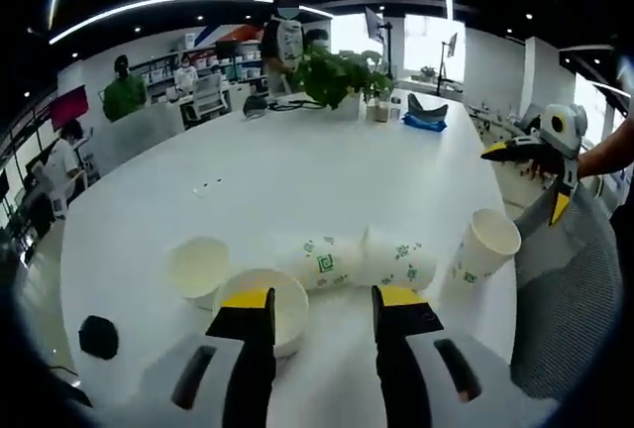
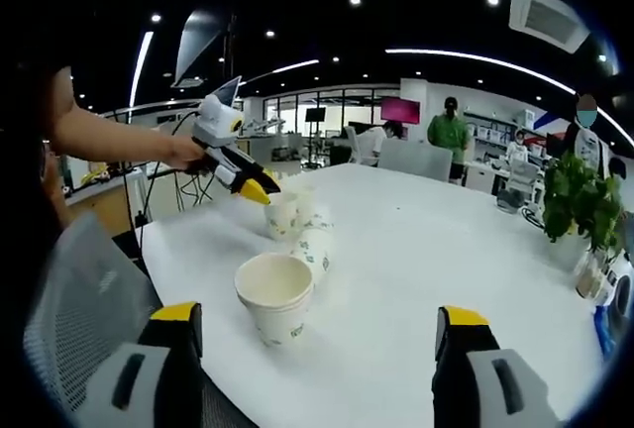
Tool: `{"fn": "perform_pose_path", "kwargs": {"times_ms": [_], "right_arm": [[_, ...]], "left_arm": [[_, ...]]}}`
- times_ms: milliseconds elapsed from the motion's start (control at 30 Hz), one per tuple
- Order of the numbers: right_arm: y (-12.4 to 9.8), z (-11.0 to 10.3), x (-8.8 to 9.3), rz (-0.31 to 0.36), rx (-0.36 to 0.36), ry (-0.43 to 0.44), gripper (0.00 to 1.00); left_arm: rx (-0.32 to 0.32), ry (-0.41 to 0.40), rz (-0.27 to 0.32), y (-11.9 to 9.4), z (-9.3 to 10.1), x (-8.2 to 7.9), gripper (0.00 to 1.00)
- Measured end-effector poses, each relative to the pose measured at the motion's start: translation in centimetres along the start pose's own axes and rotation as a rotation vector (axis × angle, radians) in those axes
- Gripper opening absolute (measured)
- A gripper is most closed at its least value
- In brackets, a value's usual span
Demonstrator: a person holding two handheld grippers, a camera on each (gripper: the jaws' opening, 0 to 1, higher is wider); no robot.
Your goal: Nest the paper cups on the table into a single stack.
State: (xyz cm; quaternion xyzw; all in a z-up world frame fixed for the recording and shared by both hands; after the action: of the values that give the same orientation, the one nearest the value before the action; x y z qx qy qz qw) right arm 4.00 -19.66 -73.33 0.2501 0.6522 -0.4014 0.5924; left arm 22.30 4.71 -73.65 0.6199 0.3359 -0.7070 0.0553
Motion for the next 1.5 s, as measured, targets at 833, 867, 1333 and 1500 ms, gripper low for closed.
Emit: {"fn": "perform_pose_path", "kwargs": {"times_ms": [833,867,1333,1500], "right_arm": [[-0.1,0.3,0.6,-0.03,0.015,-0.002,0.97],[-0.1,0.3,0.7,-0.031,0.014,-0.002,0.97],[0.0,0.3,0.6,-0.035,0.012,-0.006,0.96],[0.0,0.2,0.6,-0.035,0.01,-0.006,0.95]], "left_arm": [[0.012,-0.053,-0.094,1.9,-0.7,2.4,0.03],[0.013,-0.052,-0.093,1.8,-0.6,2.4,0.02],[0.001,-0.035,-0.055,0.7,0.2,1.3,0.0],[0.002,-0.027,-0.054,0.2,0.9,1.3,0.0]]}}
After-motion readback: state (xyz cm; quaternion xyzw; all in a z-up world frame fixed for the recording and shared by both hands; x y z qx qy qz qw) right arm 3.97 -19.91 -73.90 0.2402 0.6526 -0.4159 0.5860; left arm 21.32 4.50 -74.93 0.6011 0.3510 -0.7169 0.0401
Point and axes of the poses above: the point that each gripper's makers call its tool centre point, and the gripper's own axes: y roughly forward along the fingers, z roughly to its right, x roughly out of its underside, the point moved 3 cm from there along -y, roughly backward along the fingers, and after that the axes turned 10 degrees about z, right-handed, at the moved point
